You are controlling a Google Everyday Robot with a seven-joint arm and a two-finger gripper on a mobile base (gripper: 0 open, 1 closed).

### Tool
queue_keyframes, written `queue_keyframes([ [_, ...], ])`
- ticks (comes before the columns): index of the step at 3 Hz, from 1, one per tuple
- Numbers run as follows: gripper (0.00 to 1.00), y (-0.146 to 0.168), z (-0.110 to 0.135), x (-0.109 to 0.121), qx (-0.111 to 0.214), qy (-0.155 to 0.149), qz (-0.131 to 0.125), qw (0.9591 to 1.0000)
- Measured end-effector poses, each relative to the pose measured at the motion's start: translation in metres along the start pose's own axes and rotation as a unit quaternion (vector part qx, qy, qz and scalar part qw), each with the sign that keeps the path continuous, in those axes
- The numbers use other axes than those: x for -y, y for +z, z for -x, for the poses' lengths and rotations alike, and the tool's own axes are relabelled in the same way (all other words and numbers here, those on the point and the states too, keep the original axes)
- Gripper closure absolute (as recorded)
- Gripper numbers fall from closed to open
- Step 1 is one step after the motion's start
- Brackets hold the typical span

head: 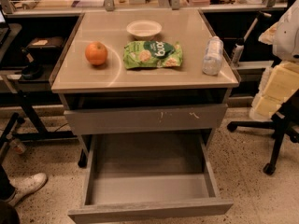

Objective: Place blue plastic bottle into middle drawer

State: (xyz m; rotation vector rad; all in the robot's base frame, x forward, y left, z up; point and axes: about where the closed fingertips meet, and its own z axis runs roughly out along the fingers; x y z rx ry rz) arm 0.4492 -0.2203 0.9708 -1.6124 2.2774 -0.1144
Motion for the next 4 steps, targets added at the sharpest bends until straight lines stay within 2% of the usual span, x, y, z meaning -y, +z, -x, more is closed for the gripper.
queue_keyframes([
  [1, 0.0, 0.025, -0.014, 0.035, 0.009, 0.102, -0.008, 0.9947],
  [2, 0.0, 0.05, -0.04, 0.075, -0.002, 0.221, -0.003, 0.9753],
  [3, 0.0, 0.062, -0.054, 0.103, -0.034, 0.292, 0.0, 0.9559],
  [4, 0.0, 0.062, -0.054, 0.106, -0.032, 0.297, -0.002, 0.9542],
])
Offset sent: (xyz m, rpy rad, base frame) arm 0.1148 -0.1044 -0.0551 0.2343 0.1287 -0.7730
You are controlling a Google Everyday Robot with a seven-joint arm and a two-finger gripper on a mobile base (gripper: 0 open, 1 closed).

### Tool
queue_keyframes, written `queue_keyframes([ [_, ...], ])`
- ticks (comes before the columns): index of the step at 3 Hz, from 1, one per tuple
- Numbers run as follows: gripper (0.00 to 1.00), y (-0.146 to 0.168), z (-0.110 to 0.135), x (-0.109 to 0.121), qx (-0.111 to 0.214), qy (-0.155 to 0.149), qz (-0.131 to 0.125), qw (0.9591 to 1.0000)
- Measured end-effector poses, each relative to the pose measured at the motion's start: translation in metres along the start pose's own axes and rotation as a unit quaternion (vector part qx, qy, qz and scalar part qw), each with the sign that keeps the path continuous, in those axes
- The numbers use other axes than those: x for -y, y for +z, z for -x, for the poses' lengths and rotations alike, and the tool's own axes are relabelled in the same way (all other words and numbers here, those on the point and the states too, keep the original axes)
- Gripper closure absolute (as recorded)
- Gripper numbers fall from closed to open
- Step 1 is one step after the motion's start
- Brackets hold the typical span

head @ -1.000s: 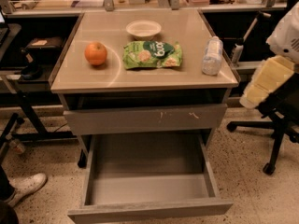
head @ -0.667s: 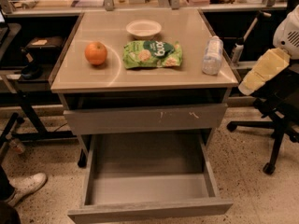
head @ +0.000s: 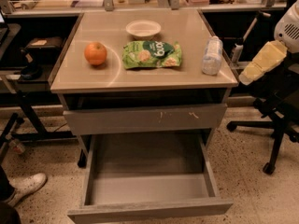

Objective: Place blue plastic bottle into middle drawer

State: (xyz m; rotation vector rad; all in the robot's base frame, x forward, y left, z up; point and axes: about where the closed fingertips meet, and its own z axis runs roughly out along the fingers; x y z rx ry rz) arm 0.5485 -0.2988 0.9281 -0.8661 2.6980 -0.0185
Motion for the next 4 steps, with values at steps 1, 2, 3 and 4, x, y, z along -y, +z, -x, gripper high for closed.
queue_keyframes([
  [1, 0.0, 0.008, 0.02, -0.003, 0.033, 0.037, 0.025, 0.9985],
  [2, 0.0, 0.002, 0.054, -0.01, 0.061, 0.076, 0.045, 0.9942],
  [3, 0.0, 0.001, 0.086, -0.003, 0.084, 0.118, 0.034, 0.9889],
  [4, 0.0, 0.002, 0.087, -0.003, 0.084, 0.125, 0.035, 0.9879],
])
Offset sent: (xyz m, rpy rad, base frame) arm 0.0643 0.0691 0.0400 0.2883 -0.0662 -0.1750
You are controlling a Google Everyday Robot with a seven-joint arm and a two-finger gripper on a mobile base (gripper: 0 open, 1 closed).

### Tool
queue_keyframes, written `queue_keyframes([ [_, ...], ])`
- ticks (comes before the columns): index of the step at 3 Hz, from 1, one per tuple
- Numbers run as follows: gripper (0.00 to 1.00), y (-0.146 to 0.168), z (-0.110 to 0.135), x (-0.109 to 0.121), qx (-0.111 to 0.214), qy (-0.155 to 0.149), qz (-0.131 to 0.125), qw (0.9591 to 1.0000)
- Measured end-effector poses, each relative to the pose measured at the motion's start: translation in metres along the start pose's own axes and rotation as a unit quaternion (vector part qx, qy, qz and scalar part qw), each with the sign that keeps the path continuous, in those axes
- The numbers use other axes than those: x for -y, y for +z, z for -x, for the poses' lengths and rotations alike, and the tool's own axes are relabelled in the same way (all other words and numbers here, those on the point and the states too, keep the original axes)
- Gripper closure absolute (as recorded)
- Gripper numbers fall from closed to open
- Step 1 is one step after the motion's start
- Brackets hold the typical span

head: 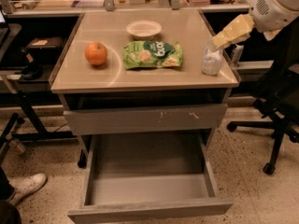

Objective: Place blue plastic bottle into middle drawer

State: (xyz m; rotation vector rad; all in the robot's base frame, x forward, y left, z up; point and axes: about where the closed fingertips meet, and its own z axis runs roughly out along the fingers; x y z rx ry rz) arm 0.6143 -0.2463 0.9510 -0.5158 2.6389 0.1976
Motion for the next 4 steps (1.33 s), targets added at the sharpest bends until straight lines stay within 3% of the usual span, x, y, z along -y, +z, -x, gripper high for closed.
queue_keyframes([
  [1, 0.0, 0.003, 0.001, -0.001, 0.002, -0.005, -0.014, 0.9999],
  [2, 0.0, 0.024, 0.015, -0.004, -0.008, 0.009, -0.011, 0.9999],
  [4, 0.0, 0.08, 0.041, 0.012, -0.043, 0.038, -0.043, 0.9974],
])
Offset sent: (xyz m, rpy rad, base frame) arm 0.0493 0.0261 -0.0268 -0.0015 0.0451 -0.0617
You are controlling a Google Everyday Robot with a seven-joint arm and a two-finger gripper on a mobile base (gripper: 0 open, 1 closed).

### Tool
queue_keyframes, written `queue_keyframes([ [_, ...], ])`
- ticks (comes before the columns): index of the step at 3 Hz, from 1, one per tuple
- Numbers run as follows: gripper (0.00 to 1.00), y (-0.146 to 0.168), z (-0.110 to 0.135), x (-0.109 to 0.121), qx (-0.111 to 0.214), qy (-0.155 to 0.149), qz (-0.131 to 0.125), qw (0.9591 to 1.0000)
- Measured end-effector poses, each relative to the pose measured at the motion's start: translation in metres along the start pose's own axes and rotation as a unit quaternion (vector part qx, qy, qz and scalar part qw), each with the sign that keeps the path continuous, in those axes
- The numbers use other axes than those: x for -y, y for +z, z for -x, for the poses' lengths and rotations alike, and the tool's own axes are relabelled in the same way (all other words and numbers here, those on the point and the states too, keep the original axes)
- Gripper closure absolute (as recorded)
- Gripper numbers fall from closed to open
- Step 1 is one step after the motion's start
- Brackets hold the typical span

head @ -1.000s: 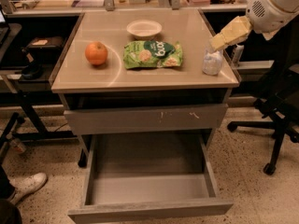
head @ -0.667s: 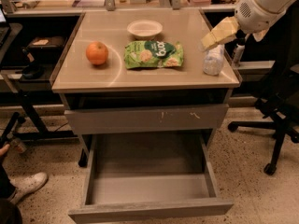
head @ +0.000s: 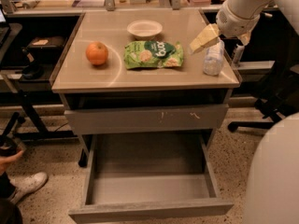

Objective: Place blue plastic bottle into middle drawer

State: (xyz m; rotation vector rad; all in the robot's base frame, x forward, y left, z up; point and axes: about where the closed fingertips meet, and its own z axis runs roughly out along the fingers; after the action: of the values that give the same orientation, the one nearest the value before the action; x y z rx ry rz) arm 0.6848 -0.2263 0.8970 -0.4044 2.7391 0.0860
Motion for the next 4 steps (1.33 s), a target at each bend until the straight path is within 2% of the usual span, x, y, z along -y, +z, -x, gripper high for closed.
queue_keyframes([
  [2, 0.0, 0.049, 0.013, 0.021, -0.034, 0.021, -0.036, 0.9985],
  [4, 0.0, 0.081, 0.023, 0.03, -0.059, 0.035, -0.049, 0.9964],
])
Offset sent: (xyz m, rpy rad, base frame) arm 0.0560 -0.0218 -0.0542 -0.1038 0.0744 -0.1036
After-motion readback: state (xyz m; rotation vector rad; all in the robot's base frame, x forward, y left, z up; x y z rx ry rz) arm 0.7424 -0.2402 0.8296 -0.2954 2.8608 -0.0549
